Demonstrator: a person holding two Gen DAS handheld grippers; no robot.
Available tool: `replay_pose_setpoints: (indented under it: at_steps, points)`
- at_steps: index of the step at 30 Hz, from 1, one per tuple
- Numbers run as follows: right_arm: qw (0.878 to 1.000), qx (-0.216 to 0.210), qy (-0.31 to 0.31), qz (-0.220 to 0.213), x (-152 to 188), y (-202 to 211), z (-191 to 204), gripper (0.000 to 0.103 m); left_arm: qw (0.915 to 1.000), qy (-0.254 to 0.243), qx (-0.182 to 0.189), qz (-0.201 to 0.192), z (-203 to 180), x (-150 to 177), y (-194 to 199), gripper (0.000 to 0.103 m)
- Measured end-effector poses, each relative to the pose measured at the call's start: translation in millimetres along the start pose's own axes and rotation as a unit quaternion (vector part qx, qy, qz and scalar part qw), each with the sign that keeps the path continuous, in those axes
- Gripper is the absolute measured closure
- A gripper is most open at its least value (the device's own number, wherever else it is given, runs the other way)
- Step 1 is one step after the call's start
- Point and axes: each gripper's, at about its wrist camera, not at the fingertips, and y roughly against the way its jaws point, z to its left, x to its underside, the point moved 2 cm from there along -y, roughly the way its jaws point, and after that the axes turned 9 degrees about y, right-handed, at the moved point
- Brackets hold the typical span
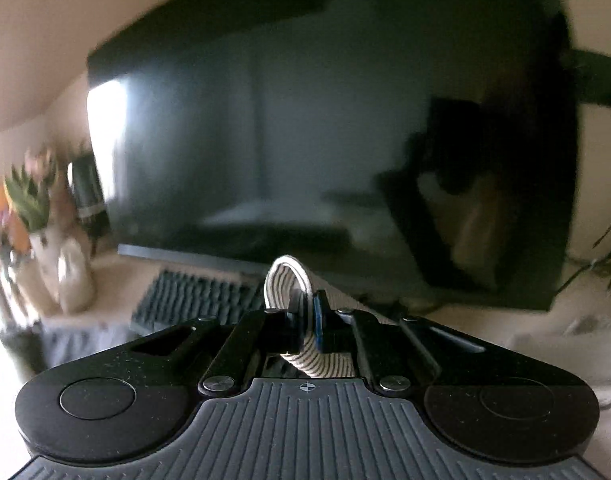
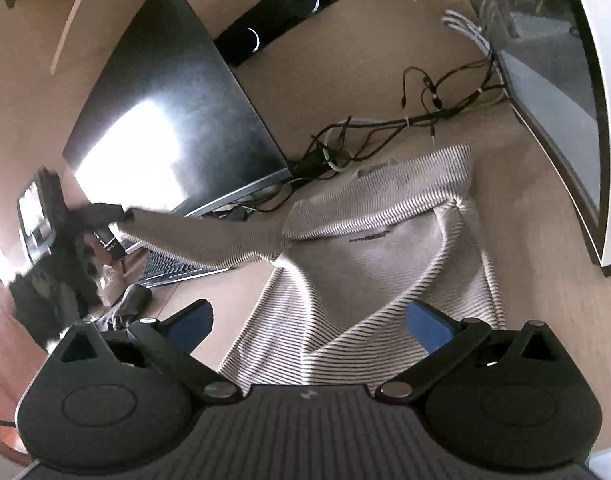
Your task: Fold clothes
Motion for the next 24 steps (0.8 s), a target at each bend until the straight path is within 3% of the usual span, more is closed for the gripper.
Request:
replay_pose_setpoints:
  at_steps: [6,13,18,22,24]
  points:
    - [1.000,-0.022,-0.006,0.002,1,4,-24,0.000,0.9983,-0.040,0.029,-0.032,-65,-30,35,0.097]
    - [0.999,-0.039,-0.002,0.009,3,10,-39,0.000,0.9896,-0.081,0.088,-0.080,-136,-55,75,0.098]
    - [0.999,-0.036,-0.003,0.011,4,14,-50,0.000,0.9833,-0.102,0.127,-0.081,-173,-55,87,0.097]
    - [0.999,-0.027,-0.015,0.018,9,13,-61,0.000,0.9846,-0.105,0.134,-0.040,-175,-30,77,0.088]
    - [0.999,-0.021,-0.017,0.023,11,11,-64,0.000,0.9840,-0.111,0.138,-0.016,-162,-10,63,0.069]
